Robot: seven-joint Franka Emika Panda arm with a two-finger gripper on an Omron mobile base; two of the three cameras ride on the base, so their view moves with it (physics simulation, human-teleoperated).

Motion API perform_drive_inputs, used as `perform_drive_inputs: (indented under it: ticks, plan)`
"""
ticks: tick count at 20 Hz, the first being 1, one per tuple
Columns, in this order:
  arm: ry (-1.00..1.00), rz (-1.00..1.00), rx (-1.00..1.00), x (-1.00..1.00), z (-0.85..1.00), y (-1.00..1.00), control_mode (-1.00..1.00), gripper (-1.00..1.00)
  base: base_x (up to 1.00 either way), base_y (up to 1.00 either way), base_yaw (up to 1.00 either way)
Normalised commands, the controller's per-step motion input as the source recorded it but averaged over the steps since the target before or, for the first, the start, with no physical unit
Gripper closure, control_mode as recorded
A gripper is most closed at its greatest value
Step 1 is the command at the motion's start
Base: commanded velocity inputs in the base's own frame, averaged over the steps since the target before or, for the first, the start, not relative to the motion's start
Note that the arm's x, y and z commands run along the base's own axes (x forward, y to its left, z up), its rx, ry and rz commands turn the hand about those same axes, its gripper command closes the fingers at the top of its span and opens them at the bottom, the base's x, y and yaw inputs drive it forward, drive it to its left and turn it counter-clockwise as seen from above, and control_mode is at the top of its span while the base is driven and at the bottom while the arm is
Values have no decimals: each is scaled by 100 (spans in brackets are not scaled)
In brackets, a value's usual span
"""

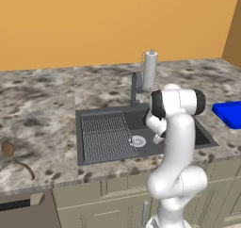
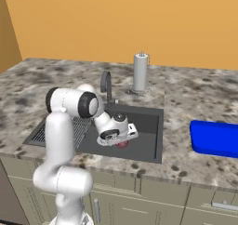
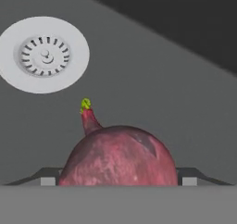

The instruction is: Pick up all produce items and place them in the sink. Turn on the sink faucet to wash them. Then turn the sink off and put them in the tray.

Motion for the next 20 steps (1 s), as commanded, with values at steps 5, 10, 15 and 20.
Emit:
perform_drive_inputs:
  ticks: [5,10,15,20]
  plan:
    - [-5,0,0,53,-44,0,-100,-100,0,0,0]
    - [-1,0,7,2,22,0,-100,-100,0,0,0]
    - [0,0,16,11,89,0,-100,-100,0,0,0]
    - [0,0,12,37,100,-4,-100,-100,0,0,0]
